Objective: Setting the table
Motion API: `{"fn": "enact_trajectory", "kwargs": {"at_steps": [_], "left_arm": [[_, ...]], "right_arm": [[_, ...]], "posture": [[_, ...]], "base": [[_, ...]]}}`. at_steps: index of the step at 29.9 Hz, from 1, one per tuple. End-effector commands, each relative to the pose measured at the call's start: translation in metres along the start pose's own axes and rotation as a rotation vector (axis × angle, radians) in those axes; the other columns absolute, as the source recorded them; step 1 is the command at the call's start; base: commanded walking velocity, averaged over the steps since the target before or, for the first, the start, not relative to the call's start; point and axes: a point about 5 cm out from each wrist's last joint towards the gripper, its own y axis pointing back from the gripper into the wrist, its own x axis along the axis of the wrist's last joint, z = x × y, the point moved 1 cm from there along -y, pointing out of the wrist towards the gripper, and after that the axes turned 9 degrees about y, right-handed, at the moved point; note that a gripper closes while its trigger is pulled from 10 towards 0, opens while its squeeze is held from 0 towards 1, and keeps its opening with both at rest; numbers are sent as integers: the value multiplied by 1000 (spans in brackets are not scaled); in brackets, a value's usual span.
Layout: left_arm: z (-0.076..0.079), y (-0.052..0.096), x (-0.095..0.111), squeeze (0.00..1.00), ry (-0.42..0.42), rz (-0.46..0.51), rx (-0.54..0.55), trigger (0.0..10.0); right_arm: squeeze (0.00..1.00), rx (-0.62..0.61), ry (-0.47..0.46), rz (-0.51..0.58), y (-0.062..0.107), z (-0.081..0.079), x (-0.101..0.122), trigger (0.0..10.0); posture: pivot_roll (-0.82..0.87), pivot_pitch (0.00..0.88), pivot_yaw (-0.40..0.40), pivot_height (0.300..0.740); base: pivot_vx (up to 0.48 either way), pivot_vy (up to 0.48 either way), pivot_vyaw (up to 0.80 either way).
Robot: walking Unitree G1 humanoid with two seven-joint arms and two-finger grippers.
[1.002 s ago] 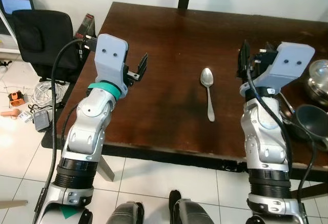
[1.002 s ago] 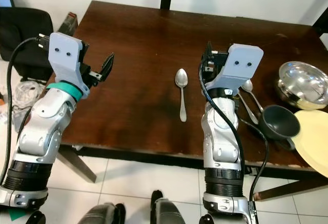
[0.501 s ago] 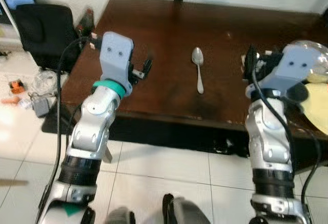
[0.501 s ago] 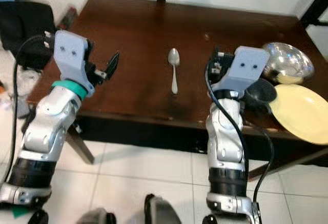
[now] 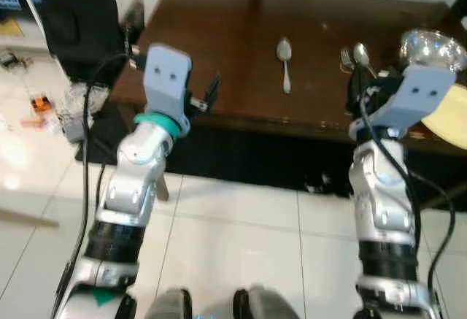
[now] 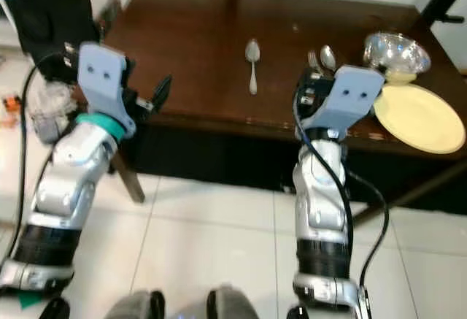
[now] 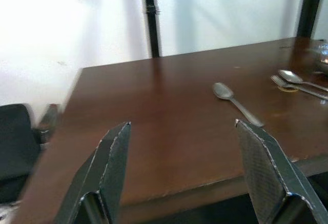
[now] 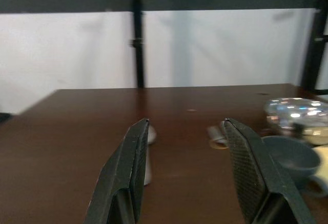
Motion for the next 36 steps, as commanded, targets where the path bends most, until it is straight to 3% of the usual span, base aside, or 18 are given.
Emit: {"fn": "enact_trajectory", "kwargs": {"at_steps": [1,13,22,27,36], "left_arm": [[1,2,-5,0,2,-15,0,10000],[2,2,-5,0,3,-15,-2,10000],[3,1,-6,0,24,-28,6,10000],[1,0,-7,0,16,-35,18,10000],[1,0,-8,0,7,-39,22,10000]], "right_arm": [[0,7,-18,-7,0,-1,-1,10000],[0,7,-31,-12,1,-1,-2,10000],[0,-11,-93,-38,0,2,-4,10000],[0,8,-82,-35,0,1,-4,10000],[0,28,-54,-32,1,-1,-4,10000]], "posture": [[43,1,24,740],[42,5,24,740],[41,7,23,740],[40,7,23,740],[42,9,24,740]], "base": [[-334,0,0],[-312,0,0],[0,0,0],[0,0,0],[0,0,790]]}}
